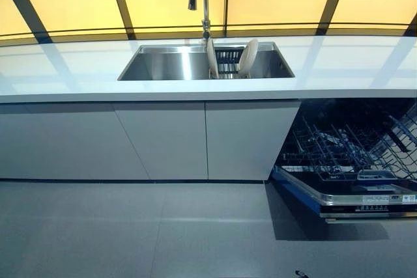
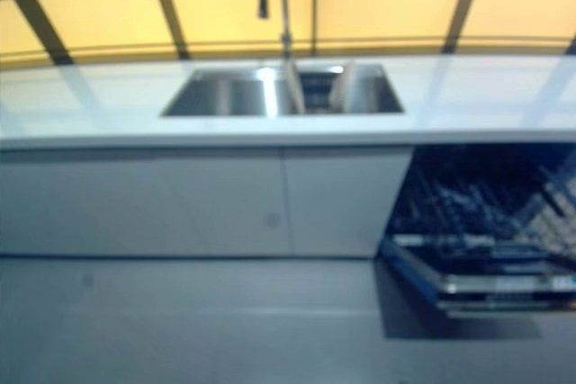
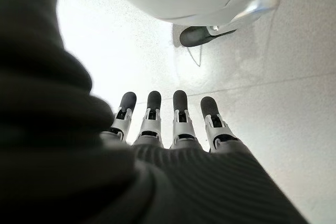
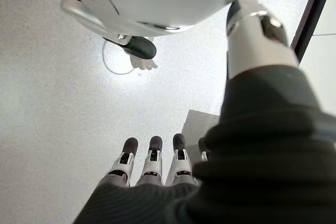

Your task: Take plates into dishwasher

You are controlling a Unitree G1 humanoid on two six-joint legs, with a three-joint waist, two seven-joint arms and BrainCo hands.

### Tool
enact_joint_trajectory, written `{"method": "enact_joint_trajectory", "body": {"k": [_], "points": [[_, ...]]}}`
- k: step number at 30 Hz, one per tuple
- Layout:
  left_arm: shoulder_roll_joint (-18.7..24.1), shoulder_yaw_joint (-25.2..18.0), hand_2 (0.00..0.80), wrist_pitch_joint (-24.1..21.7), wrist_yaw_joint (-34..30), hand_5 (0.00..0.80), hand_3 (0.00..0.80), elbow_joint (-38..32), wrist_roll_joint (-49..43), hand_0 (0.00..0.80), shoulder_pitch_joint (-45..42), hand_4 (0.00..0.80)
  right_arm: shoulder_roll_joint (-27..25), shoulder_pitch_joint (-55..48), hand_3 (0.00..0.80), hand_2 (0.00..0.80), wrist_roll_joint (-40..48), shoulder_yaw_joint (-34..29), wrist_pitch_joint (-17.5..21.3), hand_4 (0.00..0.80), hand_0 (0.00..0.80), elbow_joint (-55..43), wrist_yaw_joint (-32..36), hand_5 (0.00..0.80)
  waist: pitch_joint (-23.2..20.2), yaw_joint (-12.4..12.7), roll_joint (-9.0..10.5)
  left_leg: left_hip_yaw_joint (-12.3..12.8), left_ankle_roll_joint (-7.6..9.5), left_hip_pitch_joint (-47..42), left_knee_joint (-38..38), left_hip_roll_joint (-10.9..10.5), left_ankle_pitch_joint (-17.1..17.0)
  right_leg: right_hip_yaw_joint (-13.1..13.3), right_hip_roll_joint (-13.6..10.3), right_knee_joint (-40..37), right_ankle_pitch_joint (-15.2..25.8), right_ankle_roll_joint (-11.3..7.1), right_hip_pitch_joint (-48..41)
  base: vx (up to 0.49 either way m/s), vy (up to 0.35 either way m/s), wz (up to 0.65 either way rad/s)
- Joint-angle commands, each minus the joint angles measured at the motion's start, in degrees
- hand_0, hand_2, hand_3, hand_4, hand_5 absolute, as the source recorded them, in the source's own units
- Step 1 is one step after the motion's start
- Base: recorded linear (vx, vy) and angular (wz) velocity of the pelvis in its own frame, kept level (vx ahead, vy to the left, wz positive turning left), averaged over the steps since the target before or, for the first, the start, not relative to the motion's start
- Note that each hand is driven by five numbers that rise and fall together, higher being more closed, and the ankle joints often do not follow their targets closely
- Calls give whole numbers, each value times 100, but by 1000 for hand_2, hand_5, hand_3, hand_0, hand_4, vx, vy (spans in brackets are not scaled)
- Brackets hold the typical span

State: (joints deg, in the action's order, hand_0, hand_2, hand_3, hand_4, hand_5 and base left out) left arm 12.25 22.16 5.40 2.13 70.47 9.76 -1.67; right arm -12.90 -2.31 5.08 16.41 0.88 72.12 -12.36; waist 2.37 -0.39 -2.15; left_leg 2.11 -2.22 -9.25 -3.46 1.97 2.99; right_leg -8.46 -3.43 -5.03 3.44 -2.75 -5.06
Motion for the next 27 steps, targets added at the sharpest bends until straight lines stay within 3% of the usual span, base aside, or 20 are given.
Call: {"method": "enact_joint_trajectory", "body": {"k": [1, 7, 27], "points": [[-67, -173, 0, -83, 70, 0, 0, 202, 20, 0, 416, 0, 28, 368, 0, 0, -132, 179, 103, 0, 0, 126, 36, 0, 164, 85, 315, -48, 393, 328, -154, -556, -228, -3, 177, 146, -213, -145, -68, 0, 0, 0], [-21, -171, 0, -10, -140, 0, 0, 160, 48, 0, 467, 0, -1, 422, 0, 0, -62, 228, 68, 0, 0, 63, 44, 0, 215, 122, 337, -76, 407, 371, -154, -563, -244, 2, 184, 175, -215, -139, -17, -22, -13, 4], [-50, -115, 0, 29, 4, 0, 0, 231, -91, 0, 524, 0, -5, 481, 0, 0, -194, 263, -14, 0, 0, 16, 18, 0, 263, 84, 337, -57, 424, 324, -154, -537, -229, 26, 191, 223, -236, -128, -32, -1, 0, 0]]}}
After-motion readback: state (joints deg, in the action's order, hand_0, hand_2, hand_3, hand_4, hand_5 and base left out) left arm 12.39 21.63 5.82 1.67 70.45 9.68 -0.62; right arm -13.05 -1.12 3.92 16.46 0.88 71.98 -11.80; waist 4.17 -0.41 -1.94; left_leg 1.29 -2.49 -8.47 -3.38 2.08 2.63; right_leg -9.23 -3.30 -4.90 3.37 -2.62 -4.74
